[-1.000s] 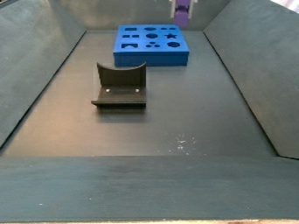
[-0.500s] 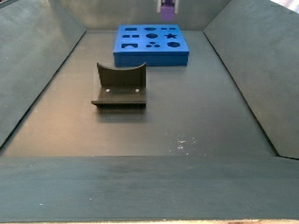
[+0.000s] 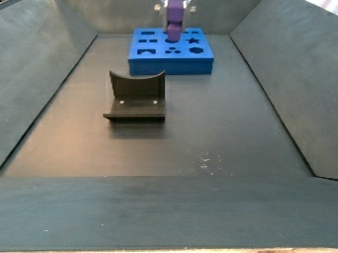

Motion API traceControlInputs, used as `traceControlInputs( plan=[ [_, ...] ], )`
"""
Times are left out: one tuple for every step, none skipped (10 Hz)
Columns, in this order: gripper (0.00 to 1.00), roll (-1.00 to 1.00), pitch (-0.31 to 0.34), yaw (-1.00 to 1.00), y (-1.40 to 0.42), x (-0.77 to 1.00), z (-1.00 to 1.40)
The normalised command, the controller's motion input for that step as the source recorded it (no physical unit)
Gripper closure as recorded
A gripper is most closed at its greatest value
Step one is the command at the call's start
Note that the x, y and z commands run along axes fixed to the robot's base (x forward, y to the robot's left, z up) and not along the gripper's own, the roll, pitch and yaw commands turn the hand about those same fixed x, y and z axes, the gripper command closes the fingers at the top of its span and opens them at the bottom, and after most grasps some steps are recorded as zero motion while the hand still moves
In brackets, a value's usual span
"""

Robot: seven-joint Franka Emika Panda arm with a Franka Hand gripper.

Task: Pick up the double-square object. Move up. Place the double-square object on the fixture. Regrasp the double-square object. Move to above the board. Insert the double-square object.
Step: Place the double-square object on the fixture.

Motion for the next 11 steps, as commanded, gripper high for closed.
traceControlInputs(
  plan=[
    [1.0, -1.0, 0.201, 0.13, 0.1, 1.0, -0.1],
    [1.0, -1.0, 0.229, 0.09, 0.1, 1.0, -0.09],
    [1.0, -0.82, 0.217, 0.01, 0.09, 0.97, -0.07],
    [1.0, -0.73, 0.207, -0.02, 0.08, 0.93, -0.05],
    [1.0, -0.48, 0.172, -0.08, 0.07, 0.84, -0.03],
    [1.0, -0.38, 0.154, -0.1, 0.06, 0.8, -0.03],
    [1.0, -0.22, 0.124, -0.11, 0.05, 0.72, -0.02],
    [1.0, -0.17, 0.096, -0.11, 0.05, 0.63, -0.01],
    [1.0, -0.16, 0.085, -0.1, 0.05, 0.56, -0.01],
    [1.0, -0.16, 0.076, -0.08, 0.04, 0.47, -0.01],
    [1.0, -0.16, 0.076, -0.07, 0.04, 0.42, -0.01]
  ],
)
